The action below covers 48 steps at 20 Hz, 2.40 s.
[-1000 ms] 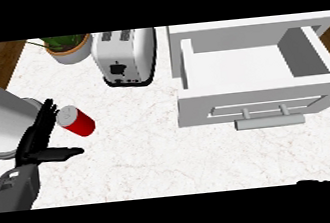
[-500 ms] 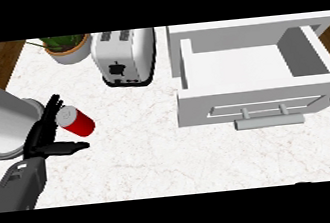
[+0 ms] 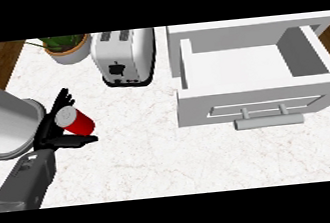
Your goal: Pick up the can, place it into the drawer and close the drawer
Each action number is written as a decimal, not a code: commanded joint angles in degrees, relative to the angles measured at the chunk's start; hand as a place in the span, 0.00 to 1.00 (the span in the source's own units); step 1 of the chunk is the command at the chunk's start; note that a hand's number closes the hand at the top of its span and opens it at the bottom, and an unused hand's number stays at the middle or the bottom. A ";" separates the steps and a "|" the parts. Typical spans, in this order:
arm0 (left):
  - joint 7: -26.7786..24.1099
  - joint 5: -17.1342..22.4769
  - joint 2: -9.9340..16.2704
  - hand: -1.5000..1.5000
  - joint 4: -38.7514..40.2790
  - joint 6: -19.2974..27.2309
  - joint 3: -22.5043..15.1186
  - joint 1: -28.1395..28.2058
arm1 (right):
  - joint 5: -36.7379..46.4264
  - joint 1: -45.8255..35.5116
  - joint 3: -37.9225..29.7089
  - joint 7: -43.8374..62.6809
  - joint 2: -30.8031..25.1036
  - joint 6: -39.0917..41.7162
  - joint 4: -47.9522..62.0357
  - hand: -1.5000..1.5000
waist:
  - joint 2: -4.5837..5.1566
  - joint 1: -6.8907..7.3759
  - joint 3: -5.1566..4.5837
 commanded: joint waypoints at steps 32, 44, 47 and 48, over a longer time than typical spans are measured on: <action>13.99 7.41 -12.64 1.00 -34.32 9.23 -2.58 9.85 | -3.82 4.83 -3.78 -2.39 0.58 1.72 -1.84 0.00 | -0.71 1.73 0.17; 39.77 4.95 -17.46 1.00 -65.75 22.58 -19.62 10.39 | -4.79 2.47 -4.99 -0.08 -0.69 0.45 -2.94 0.00 | -0.58 0.87 0.14; 40.31 4.33 -17.50 1.00 -61.11 22.57 -18.74 4.07 | -4.55 4.78 -3.25 0.80 0.31 1.60 -5.83 0.00 | -0.27 0.27 0.08; 48.31 3.26 -17.51 1.00 -67.58 23.36 -18.84 2.75 | -3.11 3.10 -2.49 0.21 1.13 0.37 -3.27 0.00 | -0.38 0.74 0.11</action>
